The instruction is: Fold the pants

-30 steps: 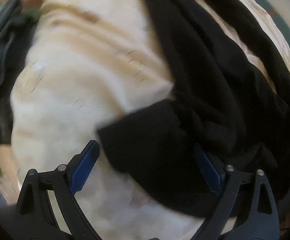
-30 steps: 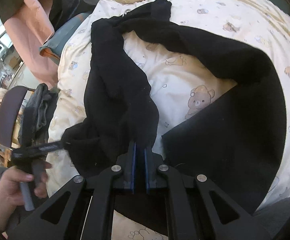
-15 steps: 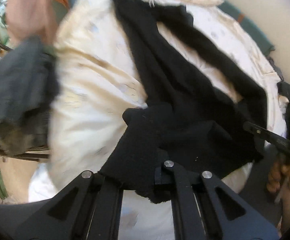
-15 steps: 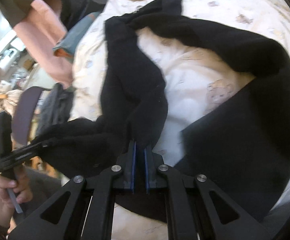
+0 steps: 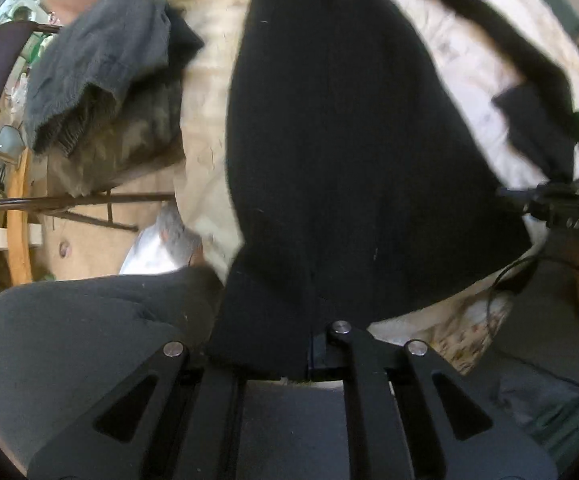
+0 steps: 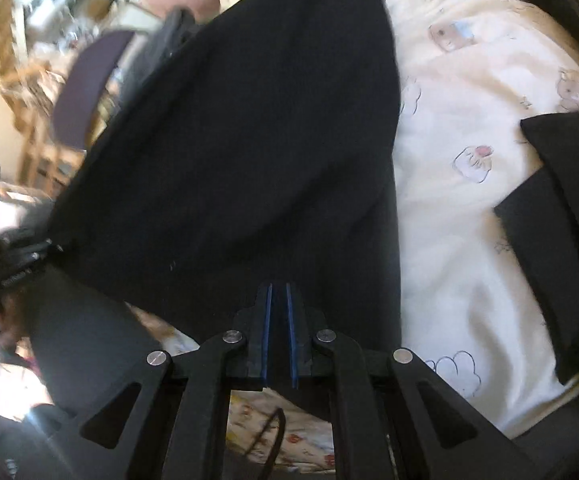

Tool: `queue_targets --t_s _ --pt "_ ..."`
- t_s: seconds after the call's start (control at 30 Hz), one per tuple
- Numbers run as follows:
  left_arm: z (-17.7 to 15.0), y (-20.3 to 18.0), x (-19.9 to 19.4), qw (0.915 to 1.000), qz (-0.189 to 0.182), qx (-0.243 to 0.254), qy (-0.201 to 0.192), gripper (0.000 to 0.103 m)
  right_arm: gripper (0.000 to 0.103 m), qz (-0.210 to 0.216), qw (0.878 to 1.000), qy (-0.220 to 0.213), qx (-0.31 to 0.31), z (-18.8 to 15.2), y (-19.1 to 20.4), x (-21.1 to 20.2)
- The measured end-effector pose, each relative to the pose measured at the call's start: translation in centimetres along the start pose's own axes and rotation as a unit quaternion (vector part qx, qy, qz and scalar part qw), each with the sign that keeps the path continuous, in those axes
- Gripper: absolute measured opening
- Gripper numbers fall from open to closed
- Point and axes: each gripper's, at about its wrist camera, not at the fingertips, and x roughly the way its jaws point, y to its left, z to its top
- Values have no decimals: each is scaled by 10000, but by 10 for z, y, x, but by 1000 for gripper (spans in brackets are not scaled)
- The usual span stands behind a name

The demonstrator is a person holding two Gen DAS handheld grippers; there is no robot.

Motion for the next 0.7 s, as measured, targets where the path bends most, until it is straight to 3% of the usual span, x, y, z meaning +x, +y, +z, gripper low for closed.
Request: queue_targets --t_s 0.07,0.13,0.2,0.27,0.37,0.47,0.53,0.63,0.7 --pt "0 1 1 10000 87 20 3 14 12 -11 9998 153 146 1 -6 5" --pt "6 7 -7 9999 80 -7 -116 50 12 255 9986 -11 466 3 -18 -6" --pt "16 14 -20 9988 -5 -154 -456 68 12 526 9954 -385 706 6 -29 -24" --pt "29 22 -29 9968 -95 -264 -745 70 13 786 9888 -860 935 8 -40 -42" --pt "64 37 -26 9921 -338 -540 -1076 81 13 901 9773 -1373 1343 11 -61 -58" --pt "106 50 7 9899 -317 -696 -1191 82 13 1063 9702 -1483 1592 10 -71 -56" --pt "132 62 42 9901 -292 -939 -1004 82 13 979 9709 -1476 1615 8 -70 -53" --pt "149 75 70 9832 -705 -1384 -957 82 13 823 9746 -1397 1544 3 -71 -49" --pt "161 72 86 9878 -342 -1158 -985 82 13 724 9765 -1338 1526 3 -72 -47"
